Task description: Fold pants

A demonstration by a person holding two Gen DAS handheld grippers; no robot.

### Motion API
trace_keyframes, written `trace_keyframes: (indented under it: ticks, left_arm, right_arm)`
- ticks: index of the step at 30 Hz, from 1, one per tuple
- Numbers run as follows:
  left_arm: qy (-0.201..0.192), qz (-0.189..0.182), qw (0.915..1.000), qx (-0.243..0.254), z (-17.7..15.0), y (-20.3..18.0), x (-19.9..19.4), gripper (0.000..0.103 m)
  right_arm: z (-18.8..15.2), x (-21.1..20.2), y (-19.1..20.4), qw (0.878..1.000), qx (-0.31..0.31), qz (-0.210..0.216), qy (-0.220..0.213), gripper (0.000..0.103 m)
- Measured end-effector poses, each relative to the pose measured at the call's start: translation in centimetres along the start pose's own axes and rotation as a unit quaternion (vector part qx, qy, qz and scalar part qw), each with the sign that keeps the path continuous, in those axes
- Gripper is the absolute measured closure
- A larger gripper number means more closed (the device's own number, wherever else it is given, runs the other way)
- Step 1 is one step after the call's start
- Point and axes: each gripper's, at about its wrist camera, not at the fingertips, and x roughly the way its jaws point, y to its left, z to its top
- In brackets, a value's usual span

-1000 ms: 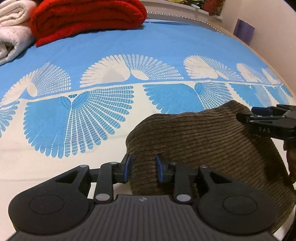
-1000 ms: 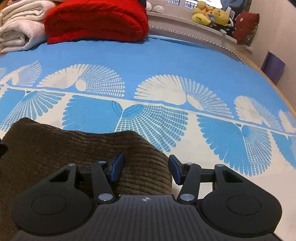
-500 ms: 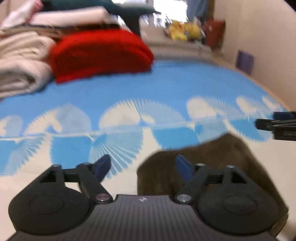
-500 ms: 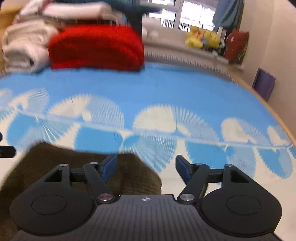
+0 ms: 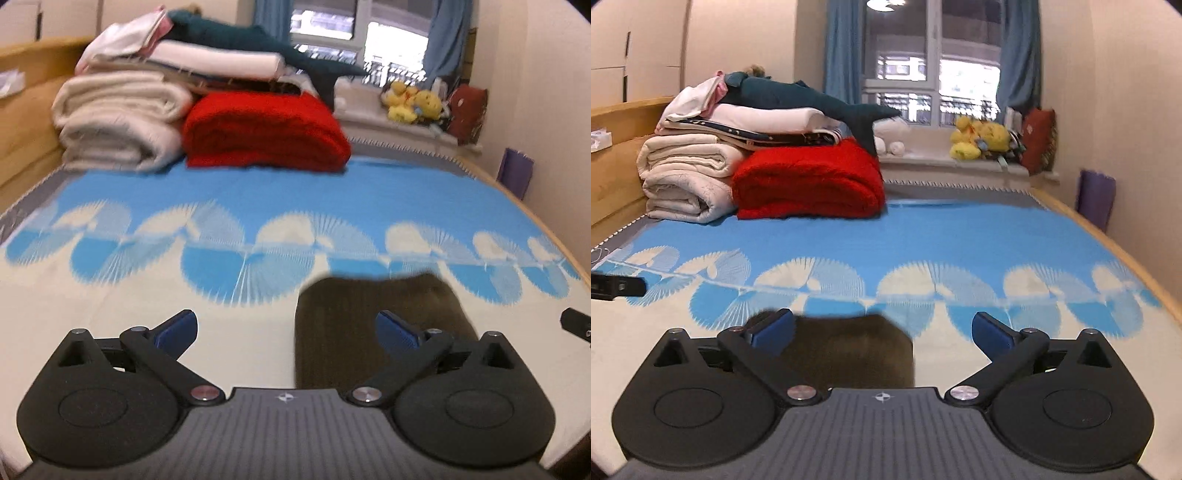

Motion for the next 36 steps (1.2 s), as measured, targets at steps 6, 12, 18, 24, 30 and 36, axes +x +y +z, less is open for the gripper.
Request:
trace_keyframes:
  ticks: [6,12,18,24,30,36]
  left_arm:
    - [0.022,0.011,0.9997,-0.005,-6.5,-1.7,-1.8,0.0]
    - [0.058,0.004,0.9975,0.039,-8.2,-2.8,0.7,0.0]
    - [0.081,0.013,0.9966,0.012,-8.2,-2.1,2.8,0.0]
    - [0.085,0.007,0.9961,0.02,-8.5,-2.4,3.4,0.0]
    - [0.085,0.013,0.9957,0.033,-8.7,-2.8,4.0,0.0]
    - [0.085,0.01,0.9957,0.035,-8.8,-2.7,3.9,0.0]
  right_arm:
    - [-5.4,-2.1,-0.1,0.998,0.048,-0.004,0.051,0.001]
    - [-7.3,-1.5,1.2,0.997,0.022,-0.018,0.07,0.002]
    - [-7.8,-0.4,1.1,0.995,0.024,-0.015,0.091,0.002]
    - [-8.1,-0.1,1.5,0.995,0.012,-0.006,0.095,0.002]
    - [-8.3,0.6,2.2,0.995,-0.002,0.0,0.101,0.002]
    - [-8.4,1.0,2.7,0.994,-0.009,0.008,0.108,0.002]
